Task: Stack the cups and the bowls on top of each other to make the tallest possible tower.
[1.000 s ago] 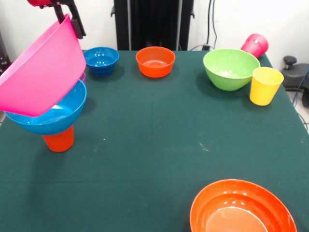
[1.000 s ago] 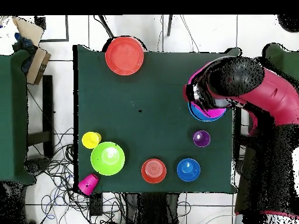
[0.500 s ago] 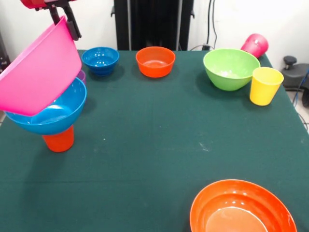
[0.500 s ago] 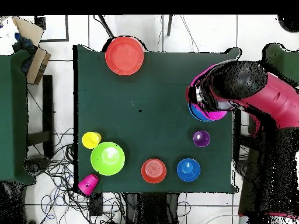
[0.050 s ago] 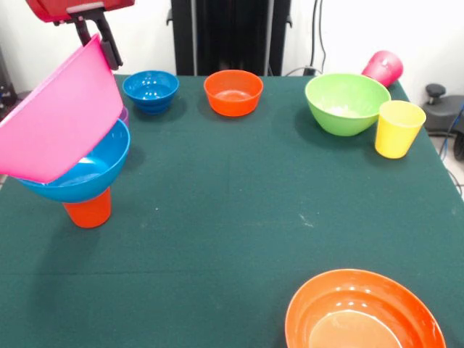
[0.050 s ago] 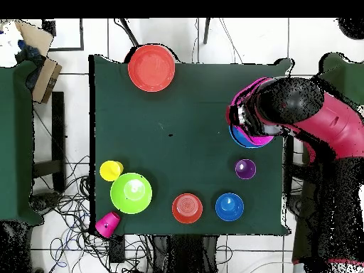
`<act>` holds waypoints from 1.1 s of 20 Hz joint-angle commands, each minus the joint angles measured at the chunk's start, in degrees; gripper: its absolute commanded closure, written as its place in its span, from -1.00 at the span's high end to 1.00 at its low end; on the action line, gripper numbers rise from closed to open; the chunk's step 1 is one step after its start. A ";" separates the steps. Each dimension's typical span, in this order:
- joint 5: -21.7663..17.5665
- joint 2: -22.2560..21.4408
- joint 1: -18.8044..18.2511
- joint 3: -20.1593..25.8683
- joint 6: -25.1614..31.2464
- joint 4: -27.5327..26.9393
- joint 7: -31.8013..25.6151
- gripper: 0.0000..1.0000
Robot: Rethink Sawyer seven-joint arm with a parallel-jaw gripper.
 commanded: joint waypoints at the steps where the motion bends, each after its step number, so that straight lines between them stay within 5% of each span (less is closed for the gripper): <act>1: -2.09 -0.48 -1.19 6.40 -4.20 5.79 -5.15 -1.00; 22: -4.59 -0.98 -4.42 8.44 -4.42 6.95 -6.54 -1.00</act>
